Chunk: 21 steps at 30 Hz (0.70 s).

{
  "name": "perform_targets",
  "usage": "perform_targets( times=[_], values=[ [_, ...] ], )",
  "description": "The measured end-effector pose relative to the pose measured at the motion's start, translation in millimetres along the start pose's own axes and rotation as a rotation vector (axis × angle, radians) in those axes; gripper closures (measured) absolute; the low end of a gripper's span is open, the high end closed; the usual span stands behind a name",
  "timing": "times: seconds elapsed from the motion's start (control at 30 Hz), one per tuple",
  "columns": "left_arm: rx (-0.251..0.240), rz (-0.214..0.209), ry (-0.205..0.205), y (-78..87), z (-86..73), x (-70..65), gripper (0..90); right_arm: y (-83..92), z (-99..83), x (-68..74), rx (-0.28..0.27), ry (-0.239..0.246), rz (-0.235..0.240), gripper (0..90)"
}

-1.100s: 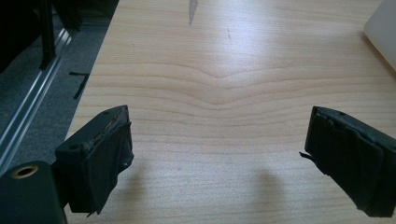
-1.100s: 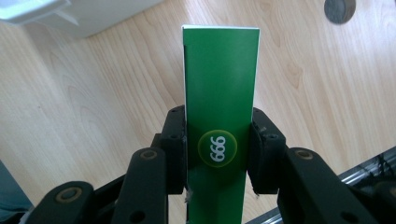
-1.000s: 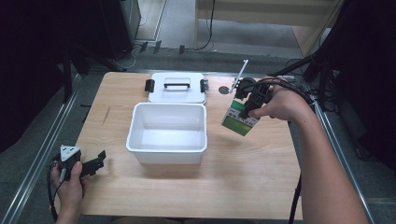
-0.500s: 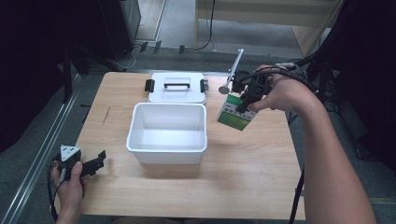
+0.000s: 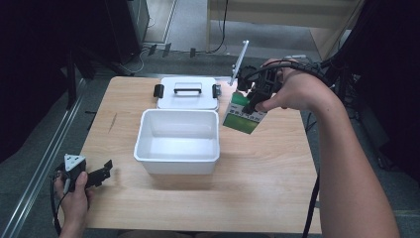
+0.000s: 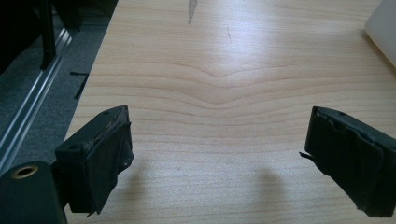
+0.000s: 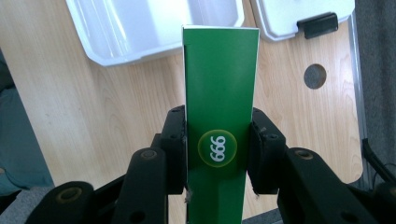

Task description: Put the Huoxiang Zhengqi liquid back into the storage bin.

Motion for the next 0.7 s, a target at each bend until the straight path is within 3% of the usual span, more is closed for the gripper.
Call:
perform_targets(
  times=[0.7],
  values=[
    [-0.003,-0.006,0.006,-0.3,0.1,0.2,8.4,6.8,51.6,15.0,0.002,0.095,0.02,65.1]
  ],
)
Point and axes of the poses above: each handheld gripper's, and its own axes: y roughly backward along the jaws, z roughly out of its top, x roughly to its left, the point moved 1 cm from there along -y, roughly forward along the jaws, and after that the axes turned 9 degrees about z, right-handed, at the moved point
